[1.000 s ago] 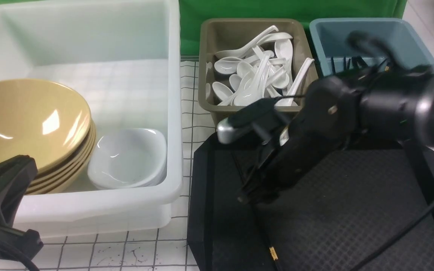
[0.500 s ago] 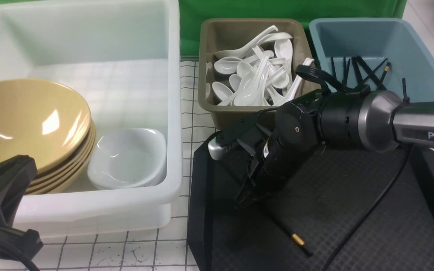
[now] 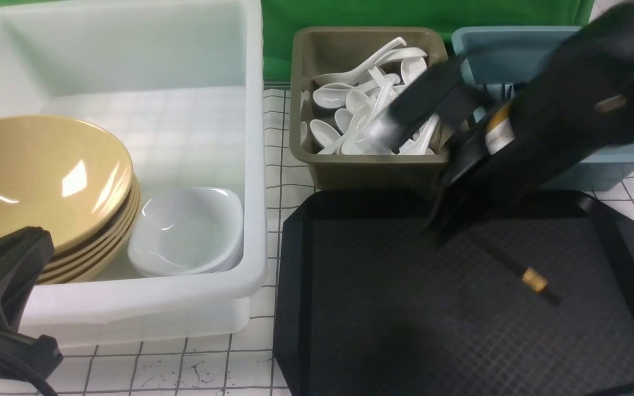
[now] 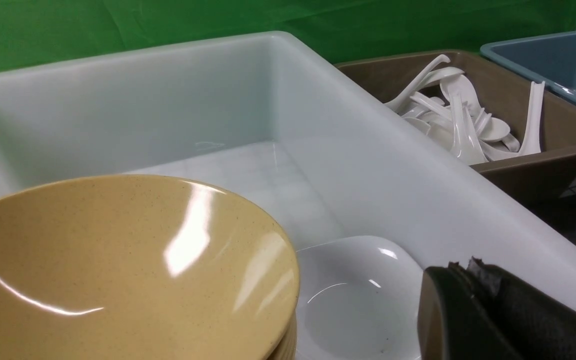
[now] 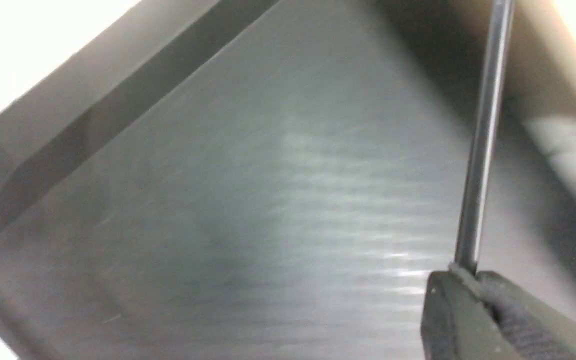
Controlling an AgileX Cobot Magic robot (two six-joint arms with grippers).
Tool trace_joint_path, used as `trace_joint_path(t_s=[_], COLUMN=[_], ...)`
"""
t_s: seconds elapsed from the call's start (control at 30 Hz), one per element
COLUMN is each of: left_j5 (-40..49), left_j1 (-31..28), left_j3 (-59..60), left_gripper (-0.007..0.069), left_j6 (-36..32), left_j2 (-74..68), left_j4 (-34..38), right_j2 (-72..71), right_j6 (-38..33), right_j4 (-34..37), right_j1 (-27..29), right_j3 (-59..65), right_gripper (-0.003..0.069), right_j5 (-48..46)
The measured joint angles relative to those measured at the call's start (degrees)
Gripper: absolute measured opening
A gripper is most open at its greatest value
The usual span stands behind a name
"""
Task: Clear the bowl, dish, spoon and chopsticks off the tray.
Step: Use the right arm to put a chopstick into the small storage box on the right
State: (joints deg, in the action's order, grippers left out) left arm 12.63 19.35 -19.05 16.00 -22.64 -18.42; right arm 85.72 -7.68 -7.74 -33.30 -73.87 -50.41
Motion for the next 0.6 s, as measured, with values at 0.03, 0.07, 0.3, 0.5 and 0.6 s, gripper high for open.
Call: trace_joint_path(t_s=[0.03,0.07,0.3,0.5,0.6], left_j5=[0.00,-0.06,-1.72,-1.77,-1.77], left_j1=[0.00,0.00,0.00,0.00,0.00], left_j3=[0.00,0.00,0.00,0.00,0.00], left_gripper=[-0.0012,-0.0012,-0.0012,-0.0012,-0.0012], left_j6=[0.00,0.00,0.00,0.00,0.00], left_j2=[0.00,0.00,0.00,0.00,0.00], left_j4=[0.00,0.00,0.00,0.00,0.00], right_j2=[-1.80,-3.39,2.11,17.74,24.93], right_j6=[0.06,0.11,8.42,19.21,20.42], right_j4=[-1.38,-3.18,-6.36,-6.54,-6.54], right_j1=[1.65,4.16,21.45,28.27,29.16], right_j3=[0.00,0.00,-0.52,-6.99,-12.87], right_gripper=[0.0056,0.0056,0.0057,0.0127,0.0248], right_j5=[2.08,5.45,47.72,50.41,34.89])
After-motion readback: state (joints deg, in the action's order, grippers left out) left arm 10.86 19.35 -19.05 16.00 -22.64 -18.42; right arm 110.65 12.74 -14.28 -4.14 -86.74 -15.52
